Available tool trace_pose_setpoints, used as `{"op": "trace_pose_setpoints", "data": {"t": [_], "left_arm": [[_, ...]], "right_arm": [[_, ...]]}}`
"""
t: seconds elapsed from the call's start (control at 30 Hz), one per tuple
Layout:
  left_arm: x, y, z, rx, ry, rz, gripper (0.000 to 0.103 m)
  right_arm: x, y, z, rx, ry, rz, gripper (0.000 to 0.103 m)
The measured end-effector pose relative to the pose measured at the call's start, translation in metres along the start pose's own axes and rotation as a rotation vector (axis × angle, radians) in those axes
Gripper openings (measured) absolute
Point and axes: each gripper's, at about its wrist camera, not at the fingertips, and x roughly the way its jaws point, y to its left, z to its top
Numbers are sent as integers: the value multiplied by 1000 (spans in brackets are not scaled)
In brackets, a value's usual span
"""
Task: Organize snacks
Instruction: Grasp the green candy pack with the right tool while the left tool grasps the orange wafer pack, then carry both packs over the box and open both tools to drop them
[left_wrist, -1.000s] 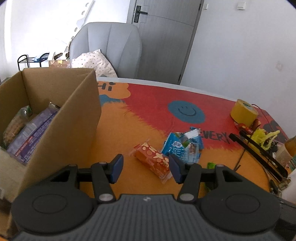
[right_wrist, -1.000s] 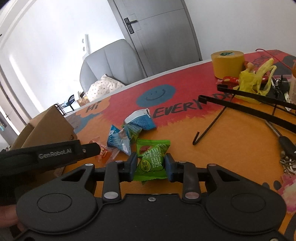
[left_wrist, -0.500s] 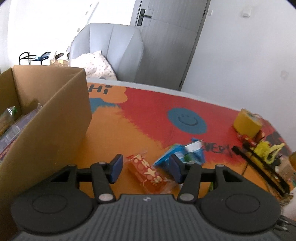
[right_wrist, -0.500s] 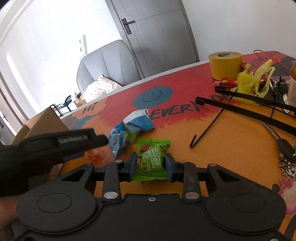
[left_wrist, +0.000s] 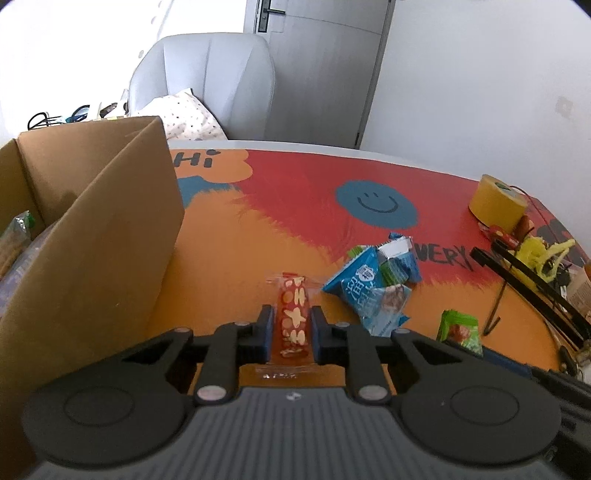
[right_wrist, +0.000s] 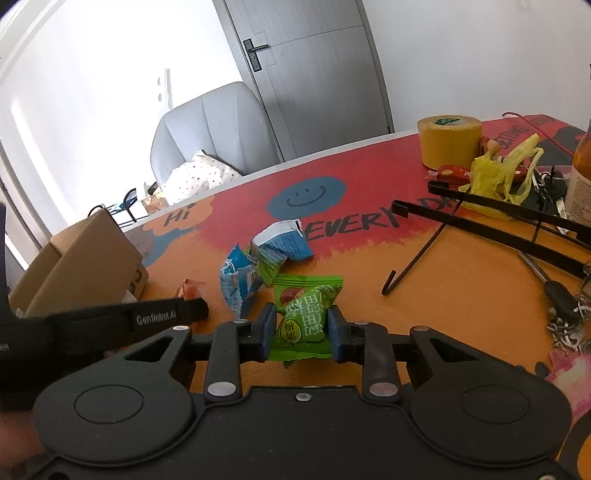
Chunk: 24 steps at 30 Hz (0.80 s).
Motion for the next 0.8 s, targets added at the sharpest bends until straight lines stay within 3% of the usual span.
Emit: {"op": "trace_pose_setpoints", "data": {"t": [0.47,0.8], "left_arm": [[-39,12,-2,7,15,-79,17],[-81,31,8,17,-40,-115,17]], "right_arm": [[-39,22,6,20,-57,-7,27],[-70,57,13,-24,-128,-7,27]]}}
